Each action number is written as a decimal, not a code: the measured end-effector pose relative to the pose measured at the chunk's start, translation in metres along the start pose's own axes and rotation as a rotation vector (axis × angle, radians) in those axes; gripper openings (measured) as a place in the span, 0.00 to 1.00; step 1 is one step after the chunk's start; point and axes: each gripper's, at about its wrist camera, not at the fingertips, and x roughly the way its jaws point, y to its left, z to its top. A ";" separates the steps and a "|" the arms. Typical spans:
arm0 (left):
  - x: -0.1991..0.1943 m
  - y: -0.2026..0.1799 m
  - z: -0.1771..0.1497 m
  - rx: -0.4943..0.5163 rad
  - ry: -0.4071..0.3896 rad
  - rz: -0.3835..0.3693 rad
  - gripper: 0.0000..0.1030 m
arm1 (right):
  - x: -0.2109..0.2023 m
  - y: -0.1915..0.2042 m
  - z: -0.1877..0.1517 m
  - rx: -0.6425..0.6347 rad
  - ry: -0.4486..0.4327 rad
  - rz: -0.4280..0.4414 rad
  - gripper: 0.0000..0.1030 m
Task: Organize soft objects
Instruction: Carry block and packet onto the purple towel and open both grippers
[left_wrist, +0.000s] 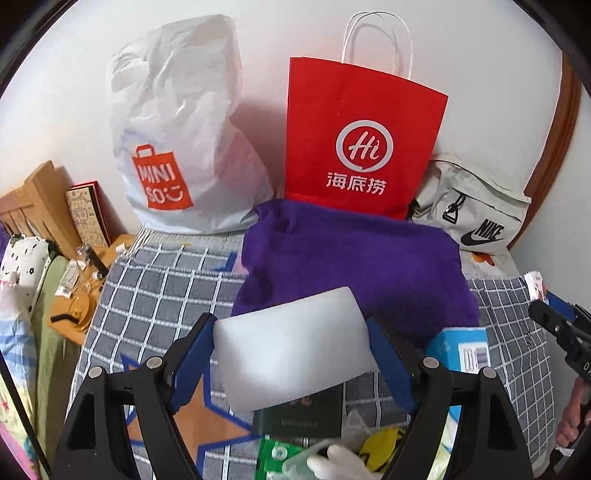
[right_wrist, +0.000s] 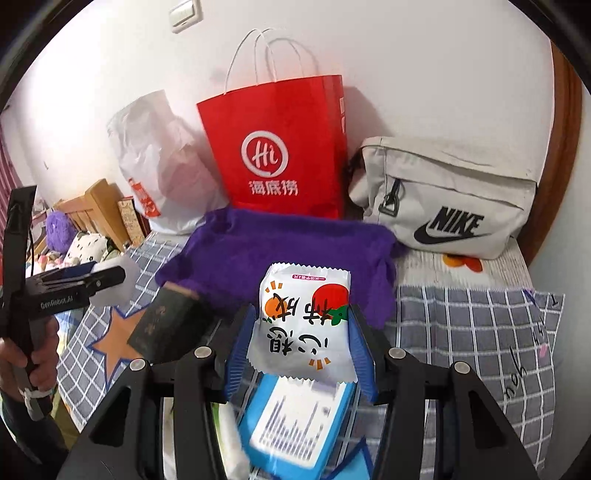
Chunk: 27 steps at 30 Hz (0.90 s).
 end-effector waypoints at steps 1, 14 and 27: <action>0.003 -0.001 0.004 0.003 0.000 -0.002 0.79 | 0.003 -0.001 0.003 0.001 -0.002 0.001 0.48; 0.069 -0.018 0.040 0.047 0.074 -0.006 0.79 | 0.077 -0.012 0.034 -0.022 0.062 -0.001 0.48; 0.135 -0.027 0.071 0.091 0.156 0.020 0.79 | 0.157 -0.035 0.050 -0.061 0.167 -0.009 0.48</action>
